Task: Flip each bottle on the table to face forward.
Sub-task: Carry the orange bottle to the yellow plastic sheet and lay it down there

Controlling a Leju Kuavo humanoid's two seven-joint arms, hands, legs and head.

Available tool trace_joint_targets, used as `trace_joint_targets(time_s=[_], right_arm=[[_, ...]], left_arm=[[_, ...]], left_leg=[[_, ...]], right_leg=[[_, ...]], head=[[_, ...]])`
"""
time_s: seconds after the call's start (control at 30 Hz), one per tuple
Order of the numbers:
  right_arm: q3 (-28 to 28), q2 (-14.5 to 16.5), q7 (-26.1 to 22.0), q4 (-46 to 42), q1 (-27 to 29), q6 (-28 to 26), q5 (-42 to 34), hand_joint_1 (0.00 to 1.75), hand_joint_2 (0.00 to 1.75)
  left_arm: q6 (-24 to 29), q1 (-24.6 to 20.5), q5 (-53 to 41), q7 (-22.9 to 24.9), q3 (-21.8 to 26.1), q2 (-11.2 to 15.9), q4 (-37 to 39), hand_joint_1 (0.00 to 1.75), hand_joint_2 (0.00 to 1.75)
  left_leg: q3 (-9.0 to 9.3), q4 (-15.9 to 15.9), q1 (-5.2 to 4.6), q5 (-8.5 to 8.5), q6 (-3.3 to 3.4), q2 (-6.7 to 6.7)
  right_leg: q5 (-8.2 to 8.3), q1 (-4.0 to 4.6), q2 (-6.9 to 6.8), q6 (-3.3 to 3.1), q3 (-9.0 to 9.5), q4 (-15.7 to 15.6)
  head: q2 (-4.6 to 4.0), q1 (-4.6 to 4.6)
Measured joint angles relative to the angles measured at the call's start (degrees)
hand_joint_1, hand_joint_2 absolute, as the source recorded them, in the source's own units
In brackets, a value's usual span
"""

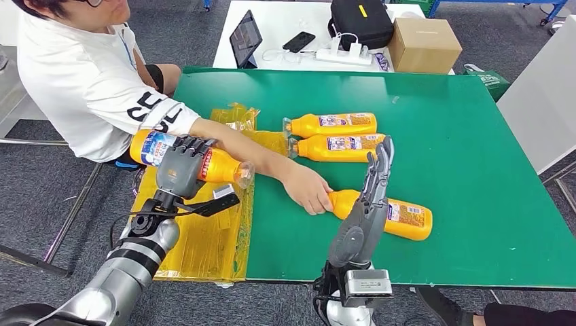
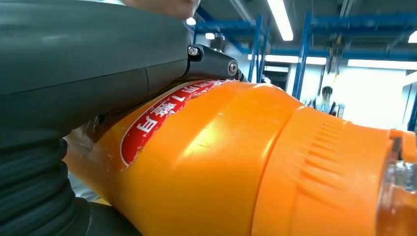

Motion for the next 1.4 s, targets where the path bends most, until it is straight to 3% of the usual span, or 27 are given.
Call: trace_joint_targets(time_s=[0.47,0.9,0.93,0.97,1.03,1.07,1.1,1.4], right_arm=[[0.34,-1.97,0.0,-0.05,-0.06,1.54,-6.14,0.0,0.0],[0.15,-2.31,0.0,0.12,0.14,3.86,-6.75,0.0,0.0],[0.11,-2.31,0.0,0.22,0.19,4.35,-6.92,0.0,0.0],[0.06,-2.28,0.0,0.34,0.22,4.83,-7.06,0.0,0.0],[-0.1,-2.19,0.0,0.68,0.26,5.86,-7.21,0.0,0.0],[-0.2,-2.11,0.0,0.91,0.27,6.41,-7.21,0.0,0.0],[-0.33,-1.98,0.0,1.2,0.28,7.01,-7.21,0.0,0.0],[-2.11,-0.84,0.02,4.98,0.46,10.45,-7.61,0.0,0.0]], left_arm=[[-12.82,-0.49,-2.26,0.88,-2.31,4.83,8.86,1.75,1.75],[-18.86,-0.53,-0.94,1.29,-2.32,6.07,9.51,1.75,1.75],[-19.78,-0.61,-0.61,1.26,-2.32,6.12,9.53,1.44,1.75],[-20.62,-0.67,-0.2,1.18,-2.31,6.18,9.54,1.0,1.75],[-21.99,-0.72,0.86,0.88,-2.27,6.25,9.54,0.13,0.87],[-22.58,-0.71,1.47,0.71,-2.25,6.26,9.54,0.0,0.44],[-23.2,-0.7,2.14,0.51,-2.2,6.26,9.54,0.0,0.0],[-31.23,0.98,10.05,-5.04,-0.69,7.27,9.04,0.0,0.0]], left_leg=[[-0.02,0.0,0.01,0.0,0.0,0.13],[0.02,0.0,0.01,0.0,-0.01,0.1],[0.03,0.0,0.01,0.0,-0.01,0.1],[0.04,0.0,0.01,0.0,-0.01,0.1],[0.06,-0.01,0.01,0.0,-0.01,0.1],[0.07,-0.01,0.01,0.0,-0.01,0.09],[0.08,-0.01,0.01,0.0,-0.01,0.09],[0.65,-0.05,0.0,-0.07,-0.06,-0.35]], right_leg=[[0.0,0.0,0.04,0.0,-0.04,0.0],[0.0,0.0,0.02,-0.01,0.01,0.0],[0.0,0.0,0.02,-0.01,0.03,0.0],[0.0,0.0,0.02,-0.01,0.04,0.0],[0.0,0.0,0.02,-0.01,0.06,0.0],[0.0,0.0,0.02,-0.01,0.07,0.0],[0.0,0.0,0.02,-0.01,0.09,0.0],[-0.25,-0.01,-0.19,0.06,0.79,-0.04]], head=[[0.0,-0.02],[0.0,-0.01],[0.0,-0.01],[0.0,-0.02],[0.0,-0.01],[0.0,-0.01],[0.0,0.0],[0.0,-0.01]])
